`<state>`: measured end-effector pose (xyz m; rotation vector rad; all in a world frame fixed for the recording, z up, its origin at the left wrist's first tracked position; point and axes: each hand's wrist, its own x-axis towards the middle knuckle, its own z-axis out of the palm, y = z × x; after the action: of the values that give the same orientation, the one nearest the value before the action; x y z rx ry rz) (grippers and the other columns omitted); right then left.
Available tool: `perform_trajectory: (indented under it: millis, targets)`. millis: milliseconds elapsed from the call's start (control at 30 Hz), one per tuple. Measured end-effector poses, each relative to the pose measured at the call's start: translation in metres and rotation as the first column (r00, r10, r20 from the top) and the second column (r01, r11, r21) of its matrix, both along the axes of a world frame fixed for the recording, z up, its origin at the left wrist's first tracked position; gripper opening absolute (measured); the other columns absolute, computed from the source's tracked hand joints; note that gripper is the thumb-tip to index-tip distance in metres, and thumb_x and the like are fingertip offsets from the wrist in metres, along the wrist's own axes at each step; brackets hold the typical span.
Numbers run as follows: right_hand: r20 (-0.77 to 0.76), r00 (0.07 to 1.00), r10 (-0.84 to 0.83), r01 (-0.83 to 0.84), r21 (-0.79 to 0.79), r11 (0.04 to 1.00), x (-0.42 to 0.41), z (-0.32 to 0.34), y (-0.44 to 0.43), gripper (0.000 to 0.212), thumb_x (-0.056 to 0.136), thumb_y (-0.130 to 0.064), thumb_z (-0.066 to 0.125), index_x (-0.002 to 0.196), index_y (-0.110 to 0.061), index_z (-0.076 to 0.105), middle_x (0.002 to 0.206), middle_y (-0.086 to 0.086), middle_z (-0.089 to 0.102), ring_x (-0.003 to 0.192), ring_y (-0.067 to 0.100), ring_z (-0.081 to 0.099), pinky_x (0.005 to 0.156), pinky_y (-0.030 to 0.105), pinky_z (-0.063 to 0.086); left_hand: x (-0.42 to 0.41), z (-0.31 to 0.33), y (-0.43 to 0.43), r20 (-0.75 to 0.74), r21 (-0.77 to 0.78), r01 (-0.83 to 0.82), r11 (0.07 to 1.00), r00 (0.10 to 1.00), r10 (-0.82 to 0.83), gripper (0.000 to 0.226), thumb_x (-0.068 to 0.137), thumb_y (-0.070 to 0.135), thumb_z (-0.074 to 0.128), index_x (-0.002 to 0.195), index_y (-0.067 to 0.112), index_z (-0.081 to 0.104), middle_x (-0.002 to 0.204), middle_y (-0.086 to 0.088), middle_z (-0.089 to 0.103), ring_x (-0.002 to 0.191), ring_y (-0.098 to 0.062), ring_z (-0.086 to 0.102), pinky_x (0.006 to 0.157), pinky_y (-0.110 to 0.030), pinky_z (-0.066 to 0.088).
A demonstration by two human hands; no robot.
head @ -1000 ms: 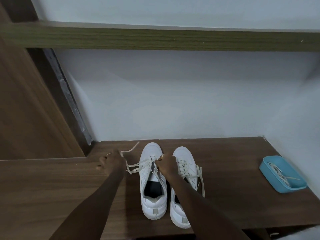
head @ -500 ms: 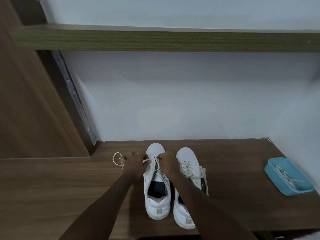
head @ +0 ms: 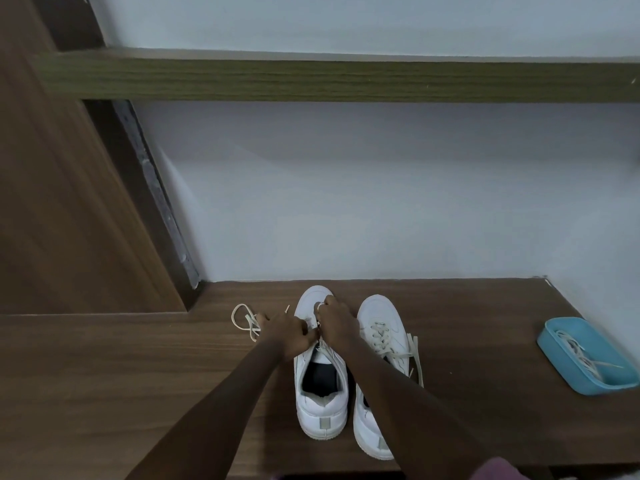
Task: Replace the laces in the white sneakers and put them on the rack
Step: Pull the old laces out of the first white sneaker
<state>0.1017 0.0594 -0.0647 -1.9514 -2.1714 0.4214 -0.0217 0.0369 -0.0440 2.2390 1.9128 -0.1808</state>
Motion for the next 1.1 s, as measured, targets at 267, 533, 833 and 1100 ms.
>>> perform_trajectory:
  millis: [267,533,833,1100]
  targets:
    - [-0.521,0.753,-0.403,0.342,-0.213,0.915,0.020,-0.006,0.005,0.034,0.086,0.008,0.031,0.065,-0.018,0.039,0.071,-0.001,0.045,0.070,0.016,0.047,0.054,0.024,0.039,0.005,0.002,0.002,0.040,-0.031,-0.049,0.998,0.998,0.050,0.049,0.091,0.051,0.031,0.083,0.018,0.066,0.098,-0.002,0.067,0.105,-0.022,0.054,0.093,-0.045,0.022]
    - [-0.595,0.729,-0.340,0.268,-0.208,0.941,0.017,0.008,0.005,0.020,0.089,-0.005,0.051,0.105,-0.009,0.061,0.101,0.005,0.058,0.091,0.018,0.055,0.070,0.023,0.041,0.005,0.004,-0.002,0.072,-0.024,-0.056,0.998,0.996,0.058,0.046,0.093,0.044,0.032,0.088,0.014,0.066,0.102,-0.003,0.065,0.107,-0.022,0.052,0.090,-0.043,0.024]
    - [-0.038,0.999,-0.039,0.036,-0.064,0.997,-0.008,0.014,-0.005,0.033,0.093,-0.014,0.048,0.122,-0.001,0.053,0.132,0.008,0.045,0.125,0.028,0.042,0.096,0.039,0.044,0.007,0.006,-0.007,0.030,0.016,-0.060,0.998,0.998,0.060,0.041,0.094,0.031,0.030,0.088,0.014,0.067,0.101,-0.002,0.066,0.106,-0.022,0.053,0.090,-0.042,0.026]
    - [-0.729,0.308,-0.611,0.315,-0.528,0.789,0.024,0.016,-0.001,0.018,0.095,-0.011,0.042,0.085,-0.010,0.057,0.081,0.003,0.052,0.076,0.020,0.053,0.075,0.035,0.048,0.003,0.000,-0.007,0.007,0.061,-0.064,0.996,0.998,0.064,0.044,0.097,0.039,0.029,0.092,0.013,0.065,0.102,-0.005,0.064,0.107,-0.025,0.053,0.087,-0.040,0.027]
